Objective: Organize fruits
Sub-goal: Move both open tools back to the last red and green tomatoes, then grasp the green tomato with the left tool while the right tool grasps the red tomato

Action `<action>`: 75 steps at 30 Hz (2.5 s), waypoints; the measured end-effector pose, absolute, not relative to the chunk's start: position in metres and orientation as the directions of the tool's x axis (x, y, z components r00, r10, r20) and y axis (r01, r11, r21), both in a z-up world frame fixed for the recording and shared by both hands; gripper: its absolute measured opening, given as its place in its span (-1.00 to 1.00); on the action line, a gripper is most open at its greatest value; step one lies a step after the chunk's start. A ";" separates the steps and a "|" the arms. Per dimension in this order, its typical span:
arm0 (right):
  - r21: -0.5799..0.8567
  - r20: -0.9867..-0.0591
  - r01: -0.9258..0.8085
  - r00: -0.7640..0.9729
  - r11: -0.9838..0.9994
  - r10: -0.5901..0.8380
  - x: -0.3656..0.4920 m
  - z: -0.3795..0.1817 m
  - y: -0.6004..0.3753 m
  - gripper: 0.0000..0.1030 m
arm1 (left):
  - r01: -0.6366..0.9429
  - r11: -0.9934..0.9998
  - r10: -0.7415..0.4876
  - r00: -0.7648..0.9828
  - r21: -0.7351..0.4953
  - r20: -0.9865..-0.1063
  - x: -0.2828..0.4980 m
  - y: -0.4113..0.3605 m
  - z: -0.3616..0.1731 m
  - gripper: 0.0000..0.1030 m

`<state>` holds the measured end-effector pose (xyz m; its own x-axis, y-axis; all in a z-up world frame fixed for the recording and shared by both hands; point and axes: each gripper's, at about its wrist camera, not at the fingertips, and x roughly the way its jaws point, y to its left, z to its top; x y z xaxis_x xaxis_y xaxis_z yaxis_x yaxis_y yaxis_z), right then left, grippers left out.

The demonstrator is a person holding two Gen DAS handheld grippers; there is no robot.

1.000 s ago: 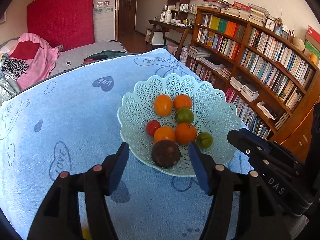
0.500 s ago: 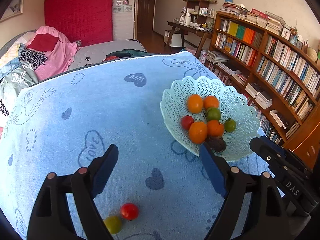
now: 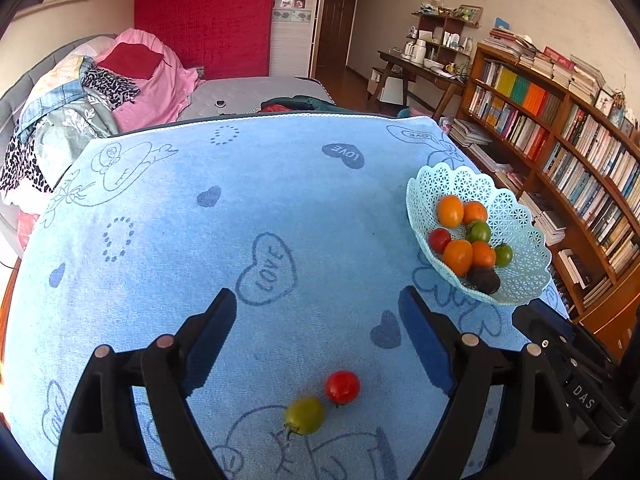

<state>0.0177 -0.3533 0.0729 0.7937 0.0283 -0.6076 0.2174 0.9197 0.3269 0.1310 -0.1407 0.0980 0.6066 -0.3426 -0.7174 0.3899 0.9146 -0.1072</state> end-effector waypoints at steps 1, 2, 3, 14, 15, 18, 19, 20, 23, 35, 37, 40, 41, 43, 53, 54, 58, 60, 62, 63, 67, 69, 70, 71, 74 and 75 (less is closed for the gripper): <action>0.327 -0.611 0.210 0.791 0.922 0.037 0.019 0.072 -0.351 -0.14 | 0.387 0.916 -0.340 0.606 -0.107 -0.720 0.130 -0.138 0.097 0.61; 0.326 -0.614 0.202 0.788 0.924 0.045 0.020 0.071 -0.347 -0.14 | 0.384 0.917 -0.337 0.605 -0.106 -0.722 0.128 -0.135 0.095 0.61; 0.325 -0.616 0.194 0.786 0.925 0.052 0.021 0.070 -0.343 -0.14 | 0.380 0.919 -0.332 0.605 -0.105 -0.724 0.127 -0.132 0.093 0.61; 0.316 -0.645 0.145 0.758 0.938 0.100 0.025 0.061 -0.315 -0.14 | 0.353 0.930 -0.311 0.595 -0.107 -0.741 0.118 -0.110 0.079 0.61; 0.316 -0.648 0.142 0.755 0.938 0.103 0.025 0.060 -0.313 -0.14 | 0.351 0.930 -0.308 0.594 -0.106 -0.743 0.116 -0.108 0.078 0.61; 0.321 -0.656 0.136 0.746 0.937 0.116 0.027 0.058 -0.309 -0.14 | 0.353 0.930 -0.304 0.585 -0.102 -0.752 0.112 -0.103 0.070 0.61; 0.321 -0.658 0.135 0.744 0.937 0.118 0.027 0.057 -0.308 -0.13 | 0.355 0.929 -0.303 0.581 -0.100 -0.756 0.110 -0.102 0.068 0.61; 0.320 -0.660 0.134 0.741 0.938 0.119 0.027 0.056 -0.307 -0.14 | 0.358 0.929 -0.302 0.576 -0.097 -0.760 0.108 -0.101 0.065 0.61; 0.314 -0.667 0.131 0.735 0.940 0.120 0.027 0.054 -0.303 -0.14 | 0.368 0.925 -0.299 0.557 -0.093 -0.775 0.102 -0.101 0.054 0.61; 0.296 -0.684 0.116 0.719 0.948 0.126 0.031 0.050 -0.290 -0.13 | 0.417 0.904 -0.312 0.502 -0.091 -0.807 0.094 -0.105 0.029 0.40; 0.294 -0.685 0.112 0.717 0.949 0.128 0.031 0.050 -0.288 -0.13 | 0.425 0.900 -0.320 0.490 -0.098 -0.811 0.094 -0.105 0.026 0.33; 0.292 -0.689 0.108 0.713 0.950 0.131 0.032 0.049 -0.285 -0.13 | 0.434 0.895 -0.330 0.482 -0.106 -0.812 0.094 -0.105 0.024 0.19; 0.291 -0.690 0.105 0.712 0.951 0.132 0.033 0.048 -0.284 -0.13 | 0.438 0.892 -0.335 0.478 -0.110 -0.812 0.094 -0.106 0.023 0.13; 0.291 -0.692 0.100 0.709 0.952 0.137 0.034 0.048 -0.282 -0.13 | 0.450 0.886 -0.344 0.474 -0.112 -0.811 0.094 -0.108 0.021 0.02; 0.290 -0.708 0.053 0.684 0.956 0.177 0.042 0.040 -0.264 -0.13 | 0.489 0.864 -0.380 0.472 -0.122 -0.795 0.089 -0.111 0.019 -0.46; 0.289 -0.710 0.048 0.681 0.956 0.180 0.043 0.039 -0.263 -0.13 | 0.483 0.868 -0.373 0.482 -0.115 -0.793 0.089 -0.110 0.020 -0.46; 0.288 -0.717 0.024 0.668 0.957 0.199 0.050 0.035 -0.252 -0.13 | 0.458 0.886 -0.335 0.532 -0.069 -0.778 0.089 -0.103 0.027 -0.46; 0.283 -0.721 0.012 0.662 0.959 0.204 0.054 0.033 -0.248 -0.13 | 0.443 0.894 -0.326 0.545 -0.064 -0.773 0.090 -0.098 0.030 -0.46; 0.275 -0.727 0.004 0.655 0.961 0.206 0.059 0.031 -0.243 -0.13 | 0.425 0.903 -0.313 0.556 -0.060 -0.770 0.092 -0.093 0.032 -0.46; 0.273 -0.729 0.000 0.653 0.962 0.207 0.062 0.030 -0.241 -0.13 | 0.417 0.907 -0.307 0.562 -0.058 -0.768 0.093 -0.091 0.032 -0.46; 0.256 -0.738 -0.016 0.643 0.966 0.206 0.071 0.026 -0.233 -0.13 | 0.388 0.920 -0.290 0.573 -0.058 -0.767 0.096 -0.082 0.032 -0.46; 0.252 -0.742 -0.019 0.638 0.968 0.205 0.075 0.024 -0.230 -0.13 | 0.378 0.924 -0.284 0.574 -0.059 -0.768 0.097 -0.078 0.031 -0.46; 0.251 -0.742 -0.021 0.637 0.968 0.206 0.077 0.024 -0.228 -0.13 | 0.375 0.925 -0.282 0.574 -0.059 -0.769 0.097 -0.077 0.031 -0.46; 0.247 -0.743 -0.023 0.638 0.969 0.205 0.079 0.023 -0.227 -0.13 | 0.373 0.926 -0.282 0.574 -0.060 -0.769 0.097 -0.076 0.031 -0.46; 0.237 -0.745 -0.028 0.636 0.971 0.200 0.082 0.021 -0.224 -0.14 | 0.367 0.928 -0.279 0.576 -0.062 -0.769 0.098 -0.074 0.030 -0.46; 0.234 -0.746 -0.028 0.635 0.972 0.198 0.083 0.020 -0.223 -0.16 | 0.364 0.929 -0.278 0.577 -0.063 -0.768 0.099 -0.073 0.030 -0.46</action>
<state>0.0831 -0.2229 0.0201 0.6355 0.1980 -0.7463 -0.0275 0.9718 0.2343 0.0986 -0.0735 0.0298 0.5765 -0.2779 -0.7684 0.3645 0.9291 -0.0625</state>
